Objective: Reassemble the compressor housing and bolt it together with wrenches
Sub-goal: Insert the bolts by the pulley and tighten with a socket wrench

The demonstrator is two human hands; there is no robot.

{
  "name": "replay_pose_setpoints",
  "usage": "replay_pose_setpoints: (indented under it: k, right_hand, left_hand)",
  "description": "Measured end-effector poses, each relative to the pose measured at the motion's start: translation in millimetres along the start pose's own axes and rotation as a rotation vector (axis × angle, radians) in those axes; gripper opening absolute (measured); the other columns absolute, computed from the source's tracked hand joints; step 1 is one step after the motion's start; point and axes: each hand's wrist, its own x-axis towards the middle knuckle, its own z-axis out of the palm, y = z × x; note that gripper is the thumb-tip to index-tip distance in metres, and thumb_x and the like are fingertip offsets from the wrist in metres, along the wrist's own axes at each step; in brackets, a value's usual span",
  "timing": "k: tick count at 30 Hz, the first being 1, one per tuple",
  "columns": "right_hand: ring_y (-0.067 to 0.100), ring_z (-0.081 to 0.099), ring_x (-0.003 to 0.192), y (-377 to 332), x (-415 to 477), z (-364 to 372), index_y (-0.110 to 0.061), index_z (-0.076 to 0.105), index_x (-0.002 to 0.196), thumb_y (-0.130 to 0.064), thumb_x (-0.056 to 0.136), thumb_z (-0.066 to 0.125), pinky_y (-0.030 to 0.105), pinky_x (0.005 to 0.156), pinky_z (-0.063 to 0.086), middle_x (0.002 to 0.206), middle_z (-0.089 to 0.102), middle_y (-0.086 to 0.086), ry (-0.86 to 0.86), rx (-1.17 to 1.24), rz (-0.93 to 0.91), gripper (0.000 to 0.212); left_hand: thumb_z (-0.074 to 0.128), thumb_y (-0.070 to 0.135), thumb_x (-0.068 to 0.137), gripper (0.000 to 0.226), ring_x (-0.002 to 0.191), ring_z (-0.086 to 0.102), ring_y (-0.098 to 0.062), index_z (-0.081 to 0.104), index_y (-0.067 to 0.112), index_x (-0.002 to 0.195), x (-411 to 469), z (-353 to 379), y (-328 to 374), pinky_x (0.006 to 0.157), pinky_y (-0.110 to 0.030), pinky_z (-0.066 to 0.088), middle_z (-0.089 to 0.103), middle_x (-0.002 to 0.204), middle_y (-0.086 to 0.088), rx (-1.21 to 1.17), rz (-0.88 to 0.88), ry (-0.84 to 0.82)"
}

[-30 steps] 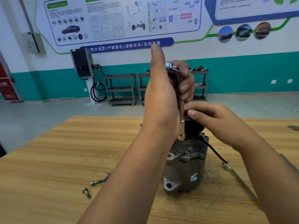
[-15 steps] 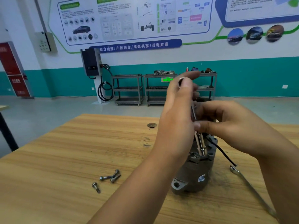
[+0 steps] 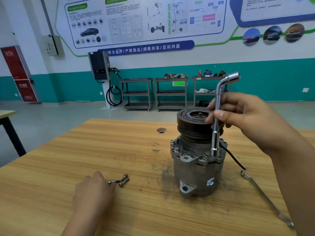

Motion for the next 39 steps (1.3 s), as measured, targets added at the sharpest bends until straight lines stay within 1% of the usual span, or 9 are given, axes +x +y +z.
replay_pose_setpoints:
  k: [7,9,12,14,17,21,25,35,39]
  right_hand:
    - [0.005,0.066,0.067,1.4,-0.5,-0.8,-0.018,0.061,0.090,-0.002,0.093,0.051,0.011,0.056,0.045,0.077,0.073,-0.003,-0.039,-0.038,0.020,0.019]
    - [0.003,0.066,0.066,0.9,-0.8,-2.2,-0.016,0.062,0.090,-0.001,0.093,0.050,0.009,0.055,0.044,0.076,0.073,-0.003,-0.041,-0.036,0.024,0.018]
    - [0.001,0.065,0.064,-0.7,-0.9,-3.5,-0.014,0.062,0.090,-0.002,0.093,0.050,0.007,0.053,0.043,0.076,0.074,-0.003,-0.031,-0.034,0.023,0.017]
    - [0.001,0.065,0.065,-1.1,-1.1,-5.3,-0.014,0.062,0.090,-0.001,0.093,0.049,0.007,0.053,0.042,0.075,0.074,-0.004,-0.017,-0.031,0.023,0.018]
    - [0.002,0.066,0.070,-1.5,-1.9,-10.4,-0.017,0.062,0.090,-0.002,0.094,0.049,0.006,0.053,0.042,0.077,0.074,-0.007,0.008,-0.052,0.024,0.020]
    - [-0.001,0.066,0.075,-0.6,-3.4,-19.5,-0.023,0.062,0.092,-0.006,0.094,0.049,0.006,0.055,0.041,0.079,0.074,-0.010,0.054,-0.084,0.012,0.021]
    - [-0.003,0.065,0.076,-1.0,-4.4,-25.9,-0.023,0.062,0.094,-0.006,0.093,0.050,0.004,0.056,0.040,0.079,0.074,-0.010,0.091,-0.070,-0.006,0.021]
    - [-0.005,0.065,0.079,1.1,-6.3,-34.2,-0.023,0.060,0.092,-0.006,0.092,0.053,0.003,0.058,0.041,0.079,0.073,-0.015,0.137,-0.071,-0.013,0.018]
    - [-0.004,0.066,0.081,3.5,-5.3,-34.4,-0.024,0.057,0.095,-0.011,0.090,0.058,0.012,0.066,0.044,0.078,0.073,-0.016,0.168,-0.061,-0.019,0.014]
  left_hand:
    - [0.052,0.025,0.091,0.008,0.105,0.057,-0.024,0.052,0.018,0.095,-3.2,6.2,-3.4,0.083,-0.028,0.044,0.060,0.109,-0.007,-0.087,0.086,0.011]
    - [0.055,0.021,0.090,0.006,0.103,0.057,-0.021,0.050,0.020,0.093,-10.2,-3.1,0.2,0.080,-0.026,0.043,0.062,0.108,-0.004,-0.136,0.117,-0.009]
    - [0.066,0.013,0.084,0.012,0.073,0.060,-0.012,0.056,0.020,0.081,-26.7,-21.6,15.3,0.056,-0.012,0.037,0.068,0.087,0.002,-0.424,0.232,0.005]
    - [0.070,0.007,0.081,0.018,0.057,0.061,-0.008,0.059,0.020,0.075,-42.0,-38.0,34.6,0.050,-0.009,0.038,0.067,0.073,0.000,-0.650,0.365,0.005]
    - [0.073,0.007,0.077,0.022,0.062,0.064,-0.005,0.060,0.025,0.073,-62.1,-59.5,67.6,0.054,-0.007,0.041,0.067,0.075,0.003,-0.907,0.578,0.035]
    - [0.074,0.004,0.076,0.034,0.073,0.067,-0.005,0.062,0.034,0.085,-79.7,-77.6,111.0,0.065,-0.013,0.049,0.069,0.079,0.008,-1.209,0.800,0.037]
    - [0.075,0.007,0.077,0.031,0.081,0.065,0.000,0.061,0.033,0.085,-88.7,-72.6,147.1,0.071,-0.016,0.053,0.066,0.087,0.016,-1.137,0.879,0.155]
    - [0.078,0.018,0.074,0.029,0.091,0.057,-0.003,0.058,0.038,0.079,-90.7,-49.5,174.8,0.079,-0.019,0.047,0.056,0.085,0.018,-1.061,0.701,0.258]
    - [0.079,0.017,0.073,0.028,0.089,0.056,-0.009,0.059,0.035,0.081,-93.0,-46.1,177.1,0.084,-0.038,0.047,0.050,0.098,0.027,-1.024,0.704,0.332]
